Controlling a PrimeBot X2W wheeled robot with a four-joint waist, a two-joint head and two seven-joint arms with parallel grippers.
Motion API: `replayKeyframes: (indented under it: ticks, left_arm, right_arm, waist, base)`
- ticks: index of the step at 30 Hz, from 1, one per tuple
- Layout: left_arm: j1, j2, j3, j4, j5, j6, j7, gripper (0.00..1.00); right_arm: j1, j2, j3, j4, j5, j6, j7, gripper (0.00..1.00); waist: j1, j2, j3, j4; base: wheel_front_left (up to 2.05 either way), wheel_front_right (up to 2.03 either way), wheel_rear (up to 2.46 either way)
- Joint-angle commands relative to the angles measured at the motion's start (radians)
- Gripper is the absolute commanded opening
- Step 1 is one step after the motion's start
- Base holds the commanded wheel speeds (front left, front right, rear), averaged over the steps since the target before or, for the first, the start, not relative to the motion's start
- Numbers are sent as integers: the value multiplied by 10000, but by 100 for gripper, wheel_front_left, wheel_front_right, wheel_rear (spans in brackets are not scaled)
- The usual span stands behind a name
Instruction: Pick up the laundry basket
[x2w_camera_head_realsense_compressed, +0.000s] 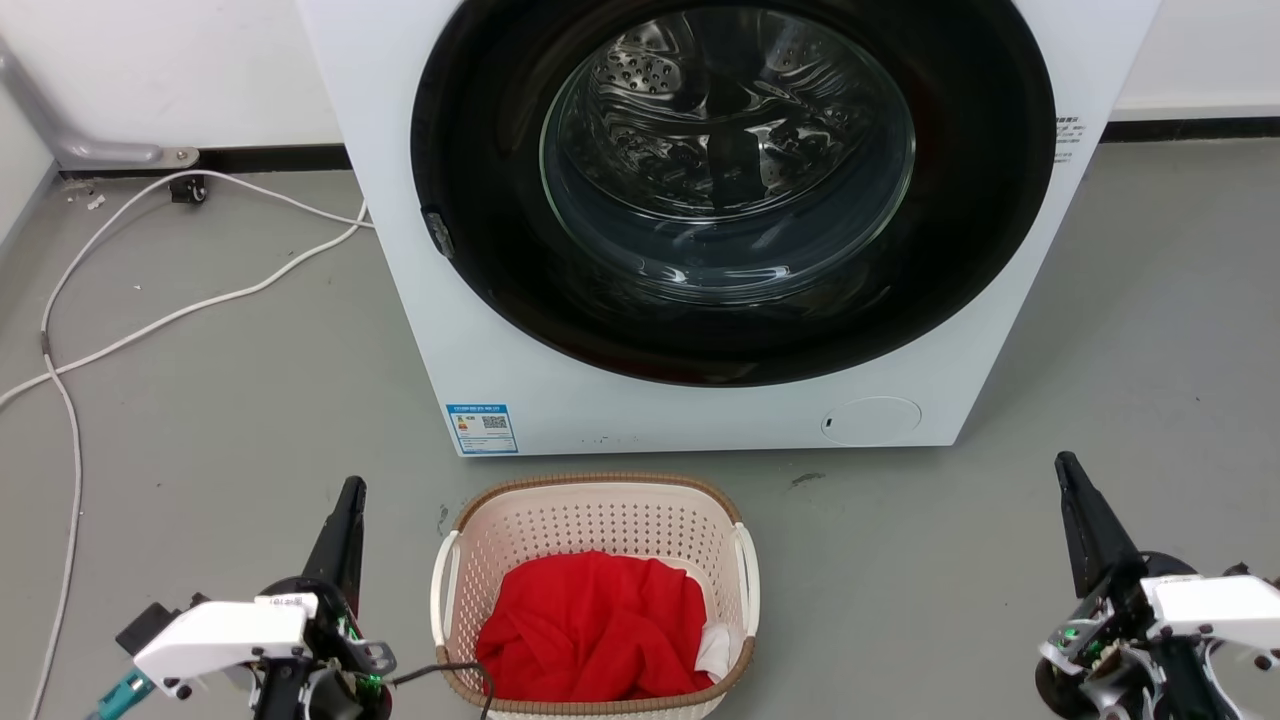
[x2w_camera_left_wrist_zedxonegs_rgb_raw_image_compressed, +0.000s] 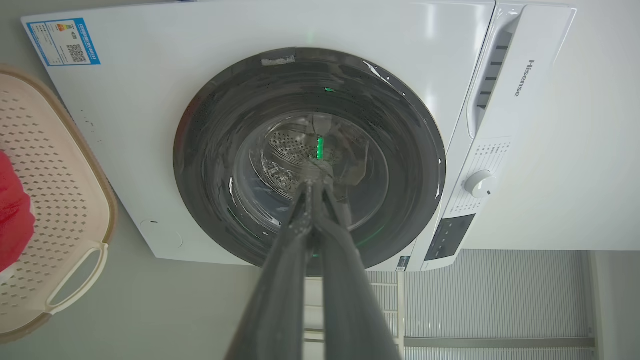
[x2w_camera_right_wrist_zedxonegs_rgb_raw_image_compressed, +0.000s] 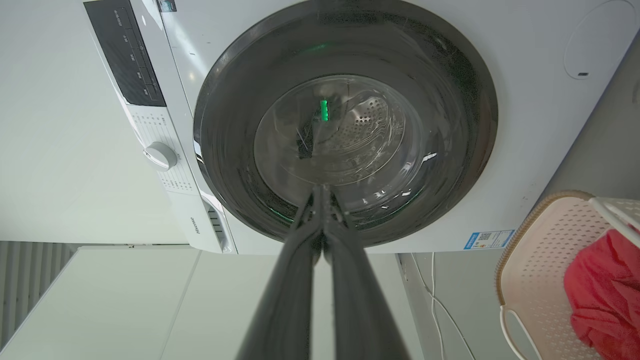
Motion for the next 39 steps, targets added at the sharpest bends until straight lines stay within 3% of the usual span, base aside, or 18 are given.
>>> replayKeyframes:
  ticks: [1, 12, 39]
  left_arm:
    - [2, -2, -2, 12, 0, 2, -3, 100]
    - [221, -30, -47, -111, 675, 1, -451, 100]
    - [510, -8, -340, -1188, 5698, 451, -1560, 100]
  right_arm:
    - [3, 0, 1, 11, -2, 0, -3, 100]
    - [186, 10, -2, 111, -799, -2, -457, 100]
    - [587, 4, 661, -1240, -6954, -2, -1564, 100]
  waist:
    - [0, 0, 0, 0]
    - [0, 0, 15, 5]
    - [0, 0, 37, 45]
  base:
    - [0, 0, 0]
    - [0, 0, 0]
    - [0, 0, 0]
